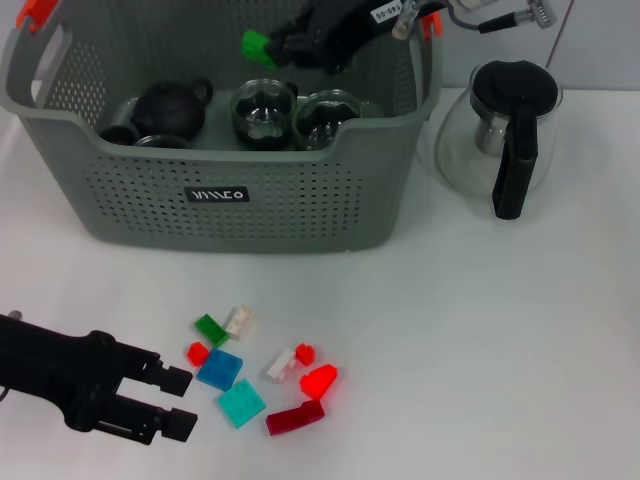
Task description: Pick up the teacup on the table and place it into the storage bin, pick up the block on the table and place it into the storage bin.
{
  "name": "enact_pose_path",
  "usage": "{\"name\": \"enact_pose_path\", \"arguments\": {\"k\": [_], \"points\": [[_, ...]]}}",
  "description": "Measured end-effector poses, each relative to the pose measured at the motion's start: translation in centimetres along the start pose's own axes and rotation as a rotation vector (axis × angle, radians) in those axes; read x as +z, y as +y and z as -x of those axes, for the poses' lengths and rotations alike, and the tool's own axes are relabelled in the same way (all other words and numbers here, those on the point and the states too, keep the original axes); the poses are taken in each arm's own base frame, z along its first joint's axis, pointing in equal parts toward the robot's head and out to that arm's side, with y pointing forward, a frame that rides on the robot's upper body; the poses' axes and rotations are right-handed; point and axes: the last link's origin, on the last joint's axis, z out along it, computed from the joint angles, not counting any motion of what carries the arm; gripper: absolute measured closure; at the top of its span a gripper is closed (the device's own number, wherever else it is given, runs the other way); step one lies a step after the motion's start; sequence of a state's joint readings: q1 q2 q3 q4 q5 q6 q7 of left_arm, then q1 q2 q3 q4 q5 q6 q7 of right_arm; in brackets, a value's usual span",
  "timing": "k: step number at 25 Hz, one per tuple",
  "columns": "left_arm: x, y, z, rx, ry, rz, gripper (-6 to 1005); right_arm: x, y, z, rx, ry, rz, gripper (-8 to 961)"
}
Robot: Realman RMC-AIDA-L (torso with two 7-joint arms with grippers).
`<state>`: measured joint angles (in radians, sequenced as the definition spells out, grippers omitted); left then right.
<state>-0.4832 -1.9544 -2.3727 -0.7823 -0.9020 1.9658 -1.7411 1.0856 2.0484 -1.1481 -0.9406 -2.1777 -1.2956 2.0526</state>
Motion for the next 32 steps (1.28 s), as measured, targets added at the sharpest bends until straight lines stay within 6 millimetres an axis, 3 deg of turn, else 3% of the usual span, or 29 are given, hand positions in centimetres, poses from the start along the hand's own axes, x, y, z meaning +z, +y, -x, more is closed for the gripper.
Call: {"name": "enact_pose_path", "arguments": {"k": [9, 19, 23, 26, 32], "points": [[0.0, -0.1, 0.0, 0.000, 0.002, -0.005, 322, -0.2, -1.5, -0.6, 0.071, 0.011, -0.052, 740], [-0.1, 0.0, 0.2, -0.006, -0.006, -0.005, 323, -2.2, -2.0, -0.3, 0.083, -0.058, -0.061, 405], [-0.3, 0.0, 0.7, -0.022, -0.028, -0.007, 322, -4.0, -0.1, -0.6, 0.058, -0.079, 0.071, 280], [-0.4, 0.1, 1.0, -0.032, -0.039, -0.005, 322, -4.9, 1.9, -1.5, 0.029, -0.031, 0.182, 276], [-0.3, 0.1, 1.2, -0.033, -0.048, -0.005, 322, -3.6, 5.5, -5.1, 0.007, 0.154, 0.333, 276]]}}
